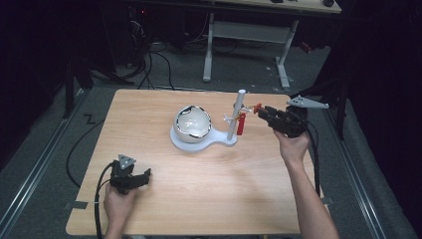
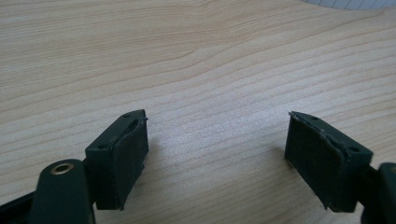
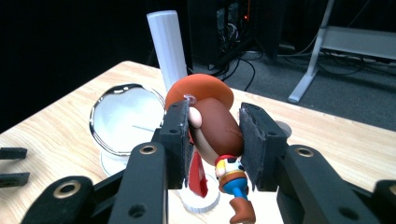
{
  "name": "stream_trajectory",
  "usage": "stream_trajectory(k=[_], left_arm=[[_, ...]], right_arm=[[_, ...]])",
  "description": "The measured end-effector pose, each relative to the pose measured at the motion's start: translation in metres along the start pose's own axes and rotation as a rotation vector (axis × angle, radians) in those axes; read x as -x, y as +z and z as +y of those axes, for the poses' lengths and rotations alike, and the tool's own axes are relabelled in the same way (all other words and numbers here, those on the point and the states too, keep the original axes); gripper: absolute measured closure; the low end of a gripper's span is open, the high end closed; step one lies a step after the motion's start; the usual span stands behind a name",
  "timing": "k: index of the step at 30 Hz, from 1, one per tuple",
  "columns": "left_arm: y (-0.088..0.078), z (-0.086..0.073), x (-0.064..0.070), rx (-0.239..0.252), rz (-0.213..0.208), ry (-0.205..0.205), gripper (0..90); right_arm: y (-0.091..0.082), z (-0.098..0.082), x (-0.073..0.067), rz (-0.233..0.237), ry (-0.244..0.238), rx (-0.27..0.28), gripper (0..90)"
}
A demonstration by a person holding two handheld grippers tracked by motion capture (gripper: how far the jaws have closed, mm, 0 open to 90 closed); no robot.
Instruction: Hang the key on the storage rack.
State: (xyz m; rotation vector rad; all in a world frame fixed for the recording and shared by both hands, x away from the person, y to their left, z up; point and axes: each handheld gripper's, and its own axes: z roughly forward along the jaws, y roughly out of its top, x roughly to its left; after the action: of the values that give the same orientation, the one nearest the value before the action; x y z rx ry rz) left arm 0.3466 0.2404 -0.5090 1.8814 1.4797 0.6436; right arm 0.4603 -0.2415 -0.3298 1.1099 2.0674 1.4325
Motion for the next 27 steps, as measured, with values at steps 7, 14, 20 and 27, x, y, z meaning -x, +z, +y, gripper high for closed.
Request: stream_trajectory(k=[7,14,20,27], left_arm=[[0.0,0.0,0.0,0.0,0.0,0.0,21.8],[0.0,0.0,0.0,0.0,0.0,0.0,21.8],[0.0,0.0,0.0,0.0,0.0,0.0,21.8],[0.0,0.0,0.0,0.0,0.0,0.0,21.8]], right_arm=[[0.003,-0.007,0.003,-0.003,0.01,-0.014,64.3],[0.005,-0.015,0.006,-0.015,0.024,-0.028,64.2],[0.007,-0.016,0.003,-0.023,0.012,-0.035,64.2],[0.011,-0.021,0.002,-0.027,0.014,-0.049,64.1]])
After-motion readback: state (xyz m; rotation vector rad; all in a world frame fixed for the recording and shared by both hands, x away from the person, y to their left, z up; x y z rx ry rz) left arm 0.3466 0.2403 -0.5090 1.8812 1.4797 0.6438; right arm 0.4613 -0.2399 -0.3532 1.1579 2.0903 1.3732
